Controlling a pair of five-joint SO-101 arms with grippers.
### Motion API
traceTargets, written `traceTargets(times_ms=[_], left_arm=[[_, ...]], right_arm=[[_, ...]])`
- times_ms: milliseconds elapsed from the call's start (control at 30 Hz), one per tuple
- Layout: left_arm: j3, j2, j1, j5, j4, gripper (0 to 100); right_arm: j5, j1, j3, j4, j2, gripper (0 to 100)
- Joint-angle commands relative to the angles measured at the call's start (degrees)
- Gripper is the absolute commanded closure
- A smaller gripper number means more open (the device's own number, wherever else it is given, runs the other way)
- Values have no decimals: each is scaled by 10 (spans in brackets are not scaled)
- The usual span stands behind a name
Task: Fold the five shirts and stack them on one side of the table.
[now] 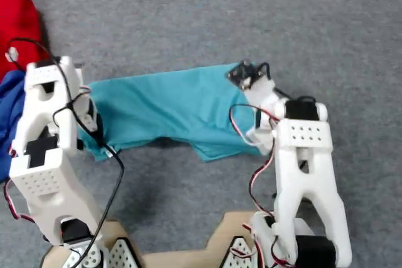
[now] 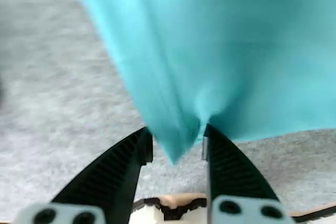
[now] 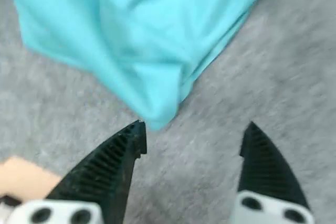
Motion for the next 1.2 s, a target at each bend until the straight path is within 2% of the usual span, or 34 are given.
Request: traceTargets(times_ms=[0,167,233,367,533,667,900,1167], left_arm=[[-89,-10,-22,-4,53,819],[-149,-9,-25,6,66,819],[-164,-6,-18,47,63,833],[-169,12,12,139,6,973],[-165,58,49,179,-40,981],[-170,112,73,185,-43,980],[-196,219,76,180,-36,980],[-350,288,75,175,59,980]], right_arm=[[-20,-13,-84,-15,36,809],[-35,-13,-218,-14,172,904],[-35,-14,-277,-21,236,938],[-42,-30,-393,-37,390,949],[-75,-69,-548,-19,552,951],[-90,-88,-667,-1,649,951],[-73,-69,-896,52,829,950],[-4,-36,-1182,156,988,950]])
